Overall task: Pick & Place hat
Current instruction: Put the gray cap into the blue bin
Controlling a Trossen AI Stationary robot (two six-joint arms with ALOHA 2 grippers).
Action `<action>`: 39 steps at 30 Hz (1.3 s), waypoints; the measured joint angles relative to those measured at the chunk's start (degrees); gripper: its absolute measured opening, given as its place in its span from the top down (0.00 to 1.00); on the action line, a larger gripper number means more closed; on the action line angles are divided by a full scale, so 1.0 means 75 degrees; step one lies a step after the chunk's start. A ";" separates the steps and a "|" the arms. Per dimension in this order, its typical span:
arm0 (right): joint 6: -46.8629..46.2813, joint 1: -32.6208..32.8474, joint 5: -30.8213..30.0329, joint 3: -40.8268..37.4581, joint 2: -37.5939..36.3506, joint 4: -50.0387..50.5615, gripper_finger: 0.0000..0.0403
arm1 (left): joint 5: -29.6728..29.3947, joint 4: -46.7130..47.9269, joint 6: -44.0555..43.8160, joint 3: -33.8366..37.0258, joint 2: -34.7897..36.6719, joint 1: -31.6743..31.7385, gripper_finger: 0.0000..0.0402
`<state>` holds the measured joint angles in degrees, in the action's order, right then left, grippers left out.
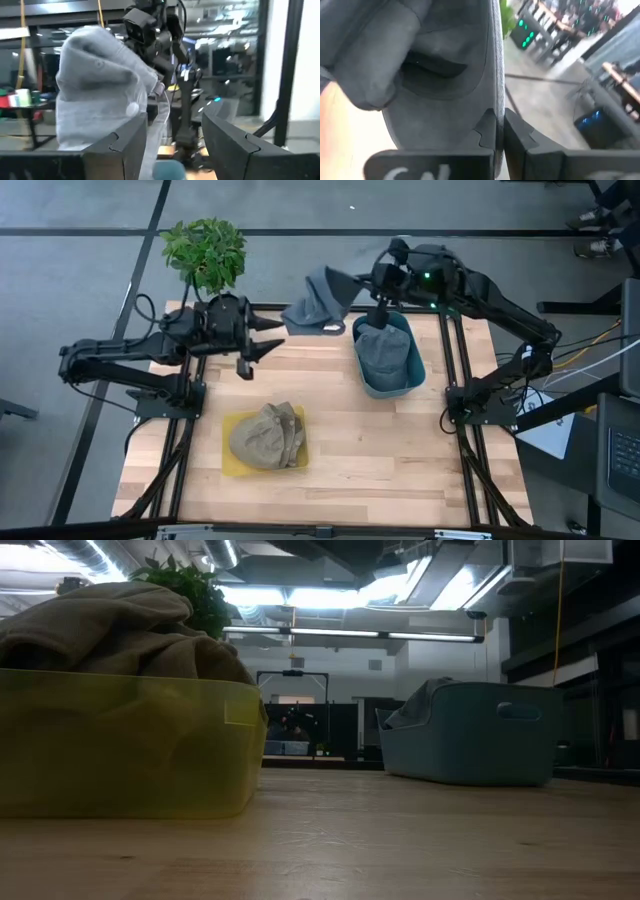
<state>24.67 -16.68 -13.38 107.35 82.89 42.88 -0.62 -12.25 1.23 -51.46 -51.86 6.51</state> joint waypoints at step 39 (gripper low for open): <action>-0.0838 0.0159 0.0167 0.0000 0.0344 0.0409 0.96 | -0.2557 0.3103 0.1135 -0.2617 -0.2562 0.0197 0.65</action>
<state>18.38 -15.49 -12.13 107.35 85.47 45.95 -19.80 11.02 9.74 -71.09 -71.08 7.99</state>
